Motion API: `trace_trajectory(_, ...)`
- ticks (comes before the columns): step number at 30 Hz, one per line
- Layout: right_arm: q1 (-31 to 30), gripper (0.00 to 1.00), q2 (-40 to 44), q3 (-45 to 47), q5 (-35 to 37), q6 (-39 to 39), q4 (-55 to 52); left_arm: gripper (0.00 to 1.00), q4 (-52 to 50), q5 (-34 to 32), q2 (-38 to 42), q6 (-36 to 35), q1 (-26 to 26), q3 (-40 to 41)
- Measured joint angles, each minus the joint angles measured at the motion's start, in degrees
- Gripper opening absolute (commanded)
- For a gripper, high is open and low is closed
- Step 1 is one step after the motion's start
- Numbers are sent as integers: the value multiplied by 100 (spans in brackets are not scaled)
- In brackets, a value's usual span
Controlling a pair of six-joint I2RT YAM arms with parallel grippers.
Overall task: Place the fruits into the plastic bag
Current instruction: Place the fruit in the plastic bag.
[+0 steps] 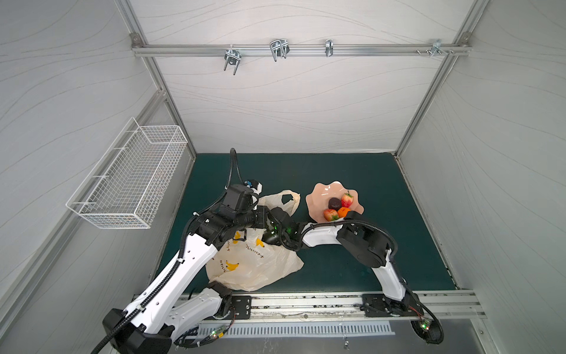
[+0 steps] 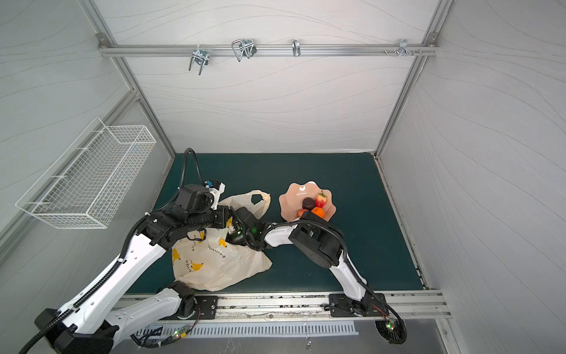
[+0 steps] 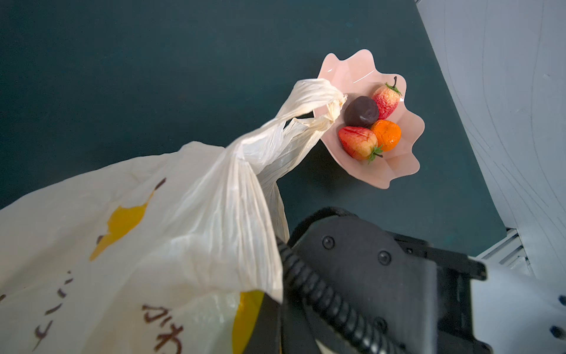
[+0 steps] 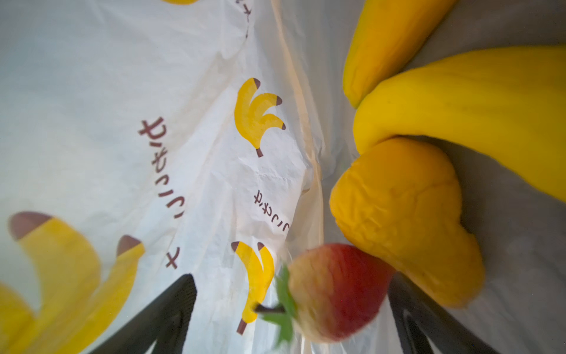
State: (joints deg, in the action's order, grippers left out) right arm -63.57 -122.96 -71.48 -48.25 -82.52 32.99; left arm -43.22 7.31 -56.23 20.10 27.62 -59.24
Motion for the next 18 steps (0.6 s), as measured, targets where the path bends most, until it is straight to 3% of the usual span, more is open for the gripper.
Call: trace_trajectory(18, 914, 99, 1884, 1021, 479, 1368, -2159, 0, -153, -44, 634, 129, 2, 177)
